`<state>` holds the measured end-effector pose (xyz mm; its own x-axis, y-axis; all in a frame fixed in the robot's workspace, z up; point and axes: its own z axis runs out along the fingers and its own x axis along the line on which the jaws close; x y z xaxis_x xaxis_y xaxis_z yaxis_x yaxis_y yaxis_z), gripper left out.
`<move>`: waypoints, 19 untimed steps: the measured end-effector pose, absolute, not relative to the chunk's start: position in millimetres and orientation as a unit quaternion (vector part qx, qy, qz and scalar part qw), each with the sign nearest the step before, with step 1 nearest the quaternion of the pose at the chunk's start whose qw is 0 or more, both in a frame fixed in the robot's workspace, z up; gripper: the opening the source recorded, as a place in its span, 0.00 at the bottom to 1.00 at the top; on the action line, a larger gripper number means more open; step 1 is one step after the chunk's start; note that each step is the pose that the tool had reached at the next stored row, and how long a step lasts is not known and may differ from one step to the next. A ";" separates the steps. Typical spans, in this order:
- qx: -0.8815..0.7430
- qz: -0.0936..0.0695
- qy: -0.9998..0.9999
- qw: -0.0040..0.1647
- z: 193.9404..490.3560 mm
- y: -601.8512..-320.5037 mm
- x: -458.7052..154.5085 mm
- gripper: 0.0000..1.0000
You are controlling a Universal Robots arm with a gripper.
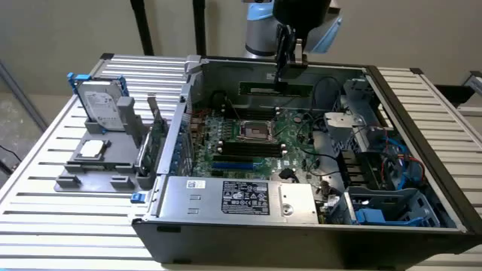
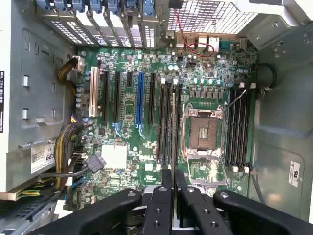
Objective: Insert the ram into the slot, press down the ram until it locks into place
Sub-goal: 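Insert the ram into the slot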
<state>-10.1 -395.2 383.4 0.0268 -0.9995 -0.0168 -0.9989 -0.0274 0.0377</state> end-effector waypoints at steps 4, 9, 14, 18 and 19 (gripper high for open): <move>0.716 -0.019 -0.697 0.008 383.4 -395.2 -10.1 0.13; 0.716 -0.019 -0.697 0.008 383.4 -395.2 -10.1 0.13; 0.716 -0.019 -0.697 0.008 383.4 -395.2 -10.1 0.13; 0.716 -0.019 -0.697 0.008 383.4 -395.2 -10.4 0.13; 0.716 -0.019 -0.697 0.008 382.9 -395.2 -10.9 0.13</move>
